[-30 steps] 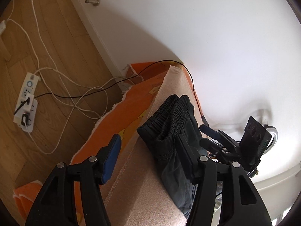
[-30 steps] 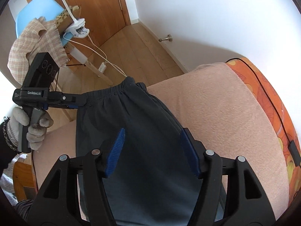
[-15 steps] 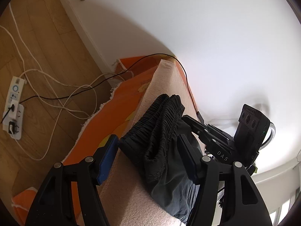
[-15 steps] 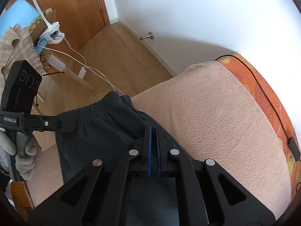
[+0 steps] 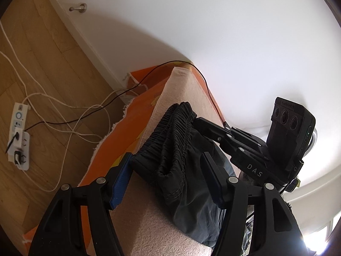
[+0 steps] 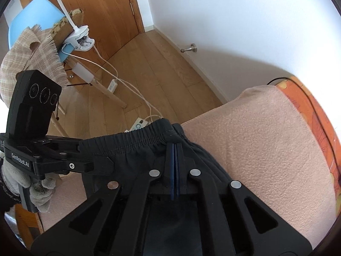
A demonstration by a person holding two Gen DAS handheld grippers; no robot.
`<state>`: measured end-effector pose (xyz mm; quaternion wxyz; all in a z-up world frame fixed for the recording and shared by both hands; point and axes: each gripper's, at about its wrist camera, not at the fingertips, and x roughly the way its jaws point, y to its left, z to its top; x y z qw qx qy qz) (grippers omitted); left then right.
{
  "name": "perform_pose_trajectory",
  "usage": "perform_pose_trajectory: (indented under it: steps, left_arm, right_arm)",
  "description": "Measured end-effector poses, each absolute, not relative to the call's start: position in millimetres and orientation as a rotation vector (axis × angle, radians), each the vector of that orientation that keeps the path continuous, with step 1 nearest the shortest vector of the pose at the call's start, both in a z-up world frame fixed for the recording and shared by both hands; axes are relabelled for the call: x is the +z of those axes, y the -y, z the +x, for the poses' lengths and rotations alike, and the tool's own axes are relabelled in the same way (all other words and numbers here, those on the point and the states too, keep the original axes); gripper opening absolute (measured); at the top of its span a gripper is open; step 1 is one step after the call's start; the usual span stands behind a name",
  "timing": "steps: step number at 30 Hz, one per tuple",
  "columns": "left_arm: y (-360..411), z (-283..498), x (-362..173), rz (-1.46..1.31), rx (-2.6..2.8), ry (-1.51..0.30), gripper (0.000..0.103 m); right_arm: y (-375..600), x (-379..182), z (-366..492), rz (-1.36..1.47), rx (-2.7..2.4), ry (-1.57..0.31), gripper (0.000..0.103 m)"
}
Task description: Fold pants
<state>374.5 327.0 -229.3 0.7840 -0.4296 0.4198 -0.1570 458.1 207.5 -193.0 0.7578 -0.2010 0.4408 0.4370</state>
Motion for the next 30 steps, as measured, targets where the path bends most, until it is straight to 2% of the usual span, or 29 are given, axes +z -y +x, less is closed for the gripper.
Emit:
perform_pose_trajectory:
  steps: [8,10,11,12,14,15,16,18,23,25,28,30]
  left_arm:
    - [-322,372,-225,-0.882,-0.337,-0.886,0.057]
    - [-323,372,-226,-0.892,-0.335,-0.884,0.056]
    - [-323,371,-227,-0.892,-0.336,-0.884,0.056]
    - [-322,372,-227,-0.89,-0.337,-0.885,0.056]
    - [-321,373,-228,-0.892,-0.337,-0.892,0.056]
    - [-322,373,-228,-0.893,-0.334,-0.9,0.056]
    - [-322,374,-230,-0.896,-0.32,-0.911,0.056]
    - [-324,375,-235,-0.921,-0.3,-0.926,0.056]
    - [-321,378,-232,-0.914,-0.302,-0.89,0.055]
    - [-320,378,-229,-0.893,-0.281,-0.877,0.036]
    - [-324,375,-226,-0.907,-0.261,-0.832,0.022]
    - [-322,371,-218,-0.88,-0.258,-0.803,0.02]
  right_arm:
    - [-201,-194,474,-0.32,0.948,-1.021,0.001]
    - [-199,-194,478,-0.262,0.978,-1.058,0.021]
    - [-198,-194,480,-0.243,0.985,-1.062,0.04]
    - [-199,-195,480,-0.239,0.989,-1.054,0.053]
    - [-206,-200,478,-0.255,1.005,-1.055,0.051]
    - [-209,-202,476,-0.268,1.018,-1.058,0.026]
    - [-213,-204,473,-0.298,1.014,-1.048,0.014]
    - [-214,-198,468,-0.34,1.001,-1.002,0.007]
    - [-212,-193,477,-0.32,0.933,-0.982,0.007]
    - [-214,-194,474,-0.344,0.927,-0.978,0.008]
    - [-207,-190,477,-0.303,0.889,-1.015,0.02]
    - [-194,-179,478,-0.241,0.874,-1.023,0.037]
